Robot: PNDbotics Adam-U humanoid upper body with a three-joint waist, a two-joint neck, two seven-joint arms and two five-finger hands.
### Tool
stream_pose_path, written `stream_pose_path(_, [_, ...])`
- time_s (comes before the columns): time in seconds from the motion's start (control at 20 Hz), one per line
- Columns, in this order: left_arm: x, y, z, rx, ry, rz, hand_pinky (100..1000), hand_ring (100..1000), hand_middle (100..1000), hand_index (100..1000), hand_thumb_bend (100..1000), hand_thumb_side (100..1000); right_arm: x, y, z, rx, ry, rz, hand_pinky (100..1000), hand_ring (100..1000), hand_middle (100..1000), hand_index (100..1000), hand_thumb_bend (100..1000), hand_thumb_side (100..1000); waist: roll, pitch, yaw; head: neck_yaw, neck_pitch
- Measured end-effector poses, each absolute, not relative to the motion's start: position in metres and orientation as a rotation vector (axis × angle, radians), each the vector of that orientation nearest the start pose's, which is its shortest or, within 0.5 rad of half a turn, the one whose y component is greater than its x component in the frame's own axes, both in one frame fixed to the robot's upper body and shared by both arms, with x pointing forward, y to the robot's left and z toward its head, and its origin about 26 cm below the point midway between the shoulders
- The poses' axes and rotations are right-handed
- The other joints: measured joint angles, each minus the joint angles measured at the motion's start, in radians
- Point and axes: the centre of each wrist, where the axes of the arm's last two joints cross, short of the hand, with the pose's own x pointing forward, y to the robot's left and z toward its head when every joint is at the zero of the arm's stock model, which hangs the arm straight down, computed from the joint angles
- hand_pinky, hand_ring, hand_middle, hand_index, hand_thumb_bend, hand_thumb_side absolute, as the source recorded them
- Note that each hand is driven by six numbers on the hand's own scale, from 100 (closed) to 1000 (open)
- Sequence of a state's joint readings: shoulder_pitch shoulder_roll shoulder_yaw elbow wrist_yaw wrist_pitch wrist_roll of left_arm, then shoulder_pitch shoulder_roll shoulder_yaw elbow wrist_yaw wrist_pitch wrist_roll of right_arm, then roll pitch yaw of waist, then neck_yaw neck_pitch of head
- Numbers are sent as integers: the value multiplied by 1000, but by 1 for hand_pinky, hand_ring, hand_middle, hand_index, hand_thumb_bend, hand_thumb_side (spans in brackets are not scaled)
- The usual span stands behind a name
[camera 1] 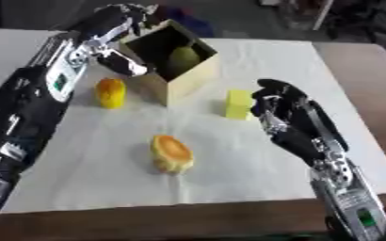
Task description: Pick up objects on the table and place them in the box.
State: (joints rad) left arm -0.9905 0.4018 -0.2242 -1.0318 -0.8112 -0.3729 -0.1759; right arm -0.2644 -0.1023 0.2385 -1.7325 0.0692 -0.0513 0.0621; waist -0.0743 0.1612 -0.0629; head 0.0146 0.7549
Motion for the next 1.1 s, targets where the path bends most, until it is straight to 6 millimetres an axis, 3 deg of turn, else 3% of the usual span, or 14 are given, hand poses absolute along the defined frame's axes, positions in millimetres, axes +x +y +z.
stream_pose_path(0.45, [443,281,241,798,-1793,-1626,748,604,668,809,506,270,318,-172,101,148,-2005,454,645,610,652,823,100,347,0,0,24,-24,0])
stream_pose_path(0.65, [436,298,232,758,-1660,-1683,747,613,677,813,528,306,318,-172,101,143,-2005,456,646,610,653,823,100,347,0,0,30,-30,0])
stream_pose_path(1.1, [448,307,197,692,-1455,-1725,757,624,700,827,532,379,318,-173,101,139,-2005,459,646,610,654,824,100,347,0,0,28,-34,0])
